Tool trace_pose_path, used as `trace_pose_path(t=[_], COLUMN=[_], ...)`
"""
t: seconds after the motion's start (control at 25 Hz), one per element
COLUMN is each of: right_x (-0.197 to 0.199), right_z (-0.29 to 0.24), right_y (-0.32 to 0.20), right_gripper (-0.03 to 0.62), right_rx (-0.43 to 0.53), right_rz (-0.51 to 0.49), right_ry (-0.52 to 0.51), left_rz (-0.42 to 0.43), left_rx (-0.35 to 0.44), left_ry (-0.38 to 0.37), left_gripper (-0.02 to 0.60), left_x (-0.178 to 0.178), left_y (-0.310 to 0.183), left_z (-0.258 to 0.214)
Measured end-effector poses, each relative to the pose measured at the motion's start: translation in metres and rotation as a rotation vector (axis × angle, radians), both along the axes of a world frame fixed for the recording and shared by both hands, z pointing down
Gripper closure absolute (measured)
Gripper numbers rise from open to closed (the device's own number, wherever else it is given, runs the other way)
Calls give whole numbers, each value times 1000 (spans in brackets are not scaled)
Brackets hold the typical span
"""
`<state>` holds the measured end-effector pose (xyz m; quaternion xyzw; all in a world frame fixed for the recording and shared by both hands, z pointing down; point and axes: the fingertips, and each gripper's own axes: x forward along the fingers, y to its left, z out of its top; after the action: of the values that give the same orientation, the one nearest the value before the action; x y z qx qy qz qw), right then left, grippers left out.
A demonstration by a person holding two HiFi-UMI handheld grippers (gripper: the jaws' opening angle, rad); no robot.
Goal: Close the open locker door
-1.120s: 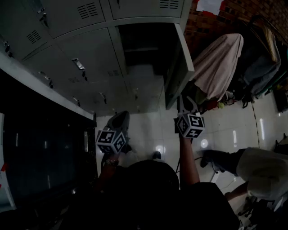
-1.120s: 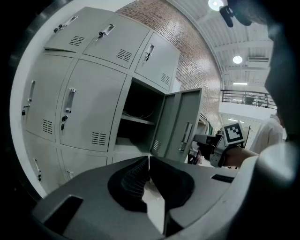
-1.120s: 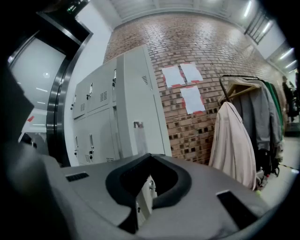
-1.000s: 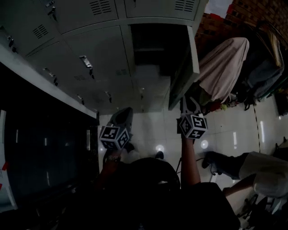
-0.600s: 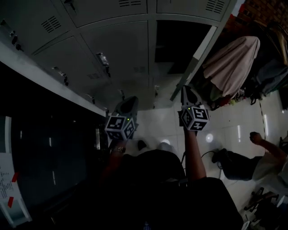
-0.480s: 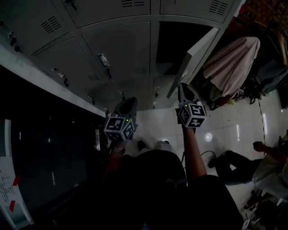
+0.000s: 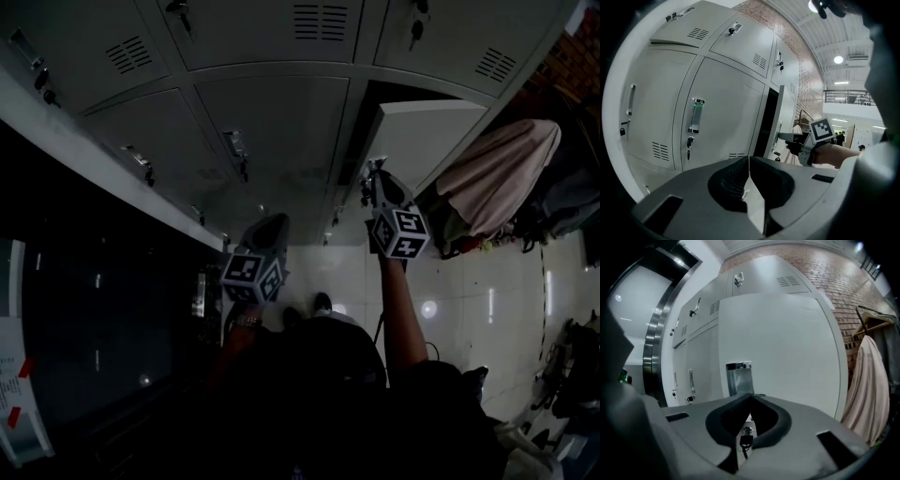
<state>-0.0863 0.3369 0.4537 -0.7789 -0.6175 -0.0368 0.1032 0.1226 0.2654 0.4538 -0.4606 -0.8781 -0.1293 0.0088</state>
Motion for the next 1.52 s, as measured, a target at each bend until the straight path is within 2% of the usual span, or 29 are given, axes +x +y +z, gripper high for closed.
trace_pose_path(t=[0.4,0.6,0.76,0.92,1.24,1.36,1.52], right_x=[2,1,3,3,30,39,39], right_z=[14,11,20,36,68,78,78], right_y=[59,64,51,3,-158,-214,-252], right_gripper=[591,589,589,588,589,589,589], right_rx=[54,48,64,110,169,192,207], right_rz=[-63,-105,-121,-123,-71,-34,-20], right_ry=[-10,-22,12,47,104,109,111], left_rz=[-56,-81,-91,-46,83,146,206], left_rx=[0,11,53,78,67,83,80], left_ry=[6,4,19,31,15,36,63], left_gripper=[569,569,569,569,569,569,569], left_x=[-2,-12,-19,-35,-50,-59,-75], left_y=[21,24,5,-23,-109,-149,-178], left_z=[0,0,10,23,35,42,41])
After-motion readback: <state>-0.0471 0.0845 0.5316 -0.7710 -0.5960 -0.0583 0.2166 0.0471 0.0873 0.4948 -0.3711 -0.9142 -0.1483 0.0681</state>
